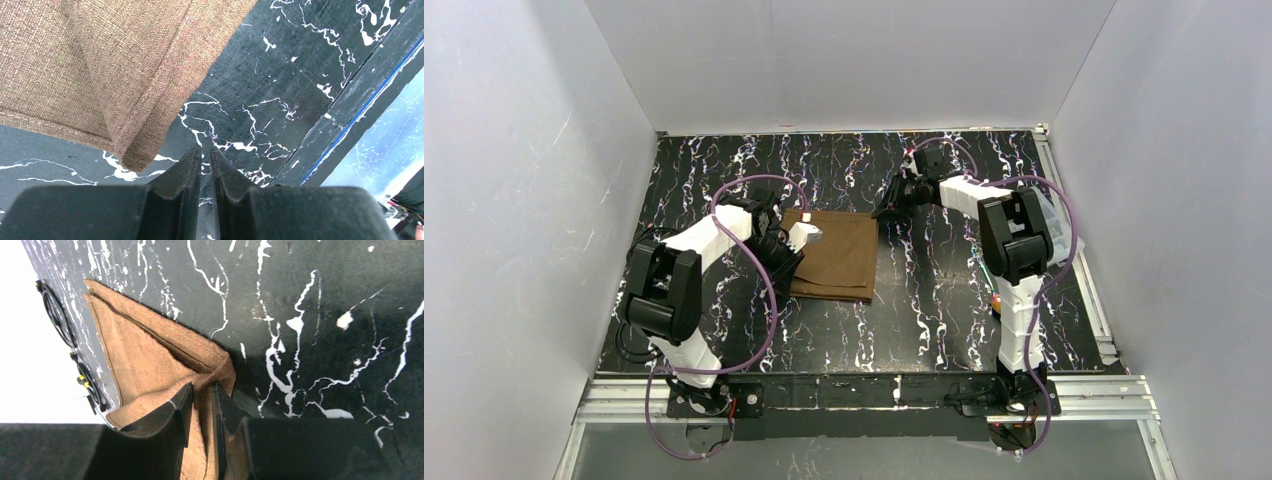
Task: Fold the napkin into a case and place the utensils inside
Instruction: Smooth out the upper triangle-folded napkin at the center of the board.
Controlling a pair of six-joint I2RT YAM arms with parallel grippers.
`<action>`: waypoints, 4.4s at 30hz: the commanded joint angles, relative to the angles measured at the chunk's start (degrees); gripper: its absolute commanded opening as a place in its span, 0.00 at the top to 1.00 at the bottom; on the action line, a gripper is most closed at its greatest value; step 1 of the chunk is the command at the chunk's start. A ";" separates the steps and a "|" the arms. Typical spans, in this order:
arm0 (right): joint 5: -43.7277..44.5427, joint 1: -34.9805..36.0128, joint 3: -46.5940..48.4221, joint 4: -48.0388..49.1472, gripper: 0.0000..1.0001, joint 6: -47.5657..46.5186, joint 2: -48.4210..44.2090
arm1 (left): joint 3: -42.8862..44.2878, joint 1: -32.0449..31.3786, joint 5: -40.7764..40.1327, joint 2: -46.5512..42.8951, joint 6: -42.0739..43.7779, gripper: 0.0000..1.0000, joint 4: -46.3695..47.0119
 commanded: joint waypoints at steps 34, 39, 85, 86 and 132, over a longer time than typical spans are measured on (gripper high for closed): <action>2.67 12.61 -31.06 7.68 0.44 11.24 -25.21 | 7.71 0.01 -3.79 -1.80 0.46 0.85 -3.30; 2.00 12.71 -32.54 9.15 0.47 12.40 -24.83 | 7.12 0.05 -4.75 -1.18 0.09 0.86 -1.14; 2.57 13.90 -41.83 21.52 0.57 20.23 -23.17 | -1.98 -0.51 -8.56 -0.51 4.02 0.90 7.81; 2.54 13.96 -41.75 22.03 0.57 20.58 -22.95 | -2.23 -0.75 -8.81 -0.68 4.23 0.90 8.11; -0.63 10.44 -35.83 6.04 0.99 8.96 -25.34 | -1.28 -2.68 -5.03 -8.74 12.61 0.79 -2.88</action>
